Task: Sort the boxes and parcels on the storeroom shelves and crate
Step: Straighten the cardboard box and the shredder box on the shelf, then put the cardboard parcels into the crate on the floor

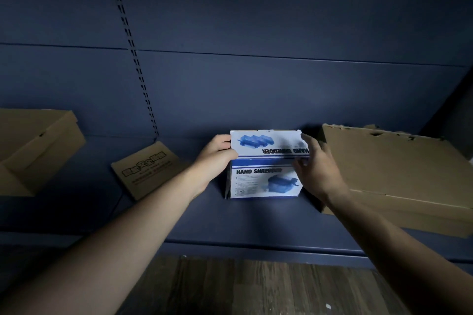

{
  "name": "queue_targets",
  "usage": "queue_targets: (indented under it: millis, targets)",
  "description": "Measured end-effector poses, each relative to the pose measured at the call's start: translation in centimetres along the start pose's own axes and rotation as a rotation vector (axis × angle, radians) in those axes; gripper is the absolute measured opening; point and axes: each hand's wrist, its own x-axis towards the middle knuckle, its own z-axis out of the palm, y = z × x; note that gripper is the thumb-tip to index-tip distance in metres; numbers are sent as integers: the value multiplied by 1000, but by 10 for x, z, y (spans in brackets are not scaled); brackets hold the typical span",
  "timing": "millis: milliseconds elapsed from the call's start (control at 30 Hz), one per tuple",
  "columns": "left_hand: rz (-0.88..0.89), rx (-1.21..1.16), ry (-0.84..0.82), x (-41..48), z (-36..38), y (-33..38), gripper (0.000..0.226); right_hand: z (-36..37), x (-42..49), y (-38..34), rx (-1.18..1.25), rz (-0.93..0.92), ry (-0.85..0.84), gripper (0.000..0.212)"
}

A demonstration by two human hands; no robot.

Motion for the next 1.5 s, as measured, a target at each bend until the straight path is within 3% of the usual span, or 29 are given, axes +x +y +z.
queue_targets:
  millis: [133, 233, 433, 567, 700, 933, 1067, 1133, 1233, 1367, 1500]
  targets:
    - [-1, 83, 52, 4, -12, 5, 40, 5, -5, -21, -123, -166, 156, 51]
    - [-38, 94, 131, 6, -38, 7, 34, 16, -9, -46, -91, -280, 166, 44]
    - [-149, 49, 264, 4, -104, 0, 14, 68, -19, -99, 74, -354, -19, 42]
    - [-212, -110, 365, 1, -135, -13, 24, 106, -23, -125, -57, -386, -117, 44]
    - [-290, -225, 449, -22, -155, -44, 16, 132, -28, -151, -198, -348, -281, 43]
    - [-431, -72, 416, -38, -170, -86, 13, 167, -26, -167, -248, -106, -429, 43]
    - [-438, 28, 355, -8, -179, -102, 13, 202, 1, -155, -347, -4, -492, 87]
    - [-451, 121, 284, -5, -183, -102, 18, 217, 10, -142, -260, 113, -565, 99]
    - [-485, 147, 206, -17, -190, -86, 6, 227, 13, -133, -157, 186, -604, 89]
    - [-584, 210, 91, -45, -198, -54, 31, 216, -4, -150, 15, 328, -647, 63]
    - [-628, 268, 76, -49, -215, -52, 39, 214, -8, -159, -127, 277, -688, 52]
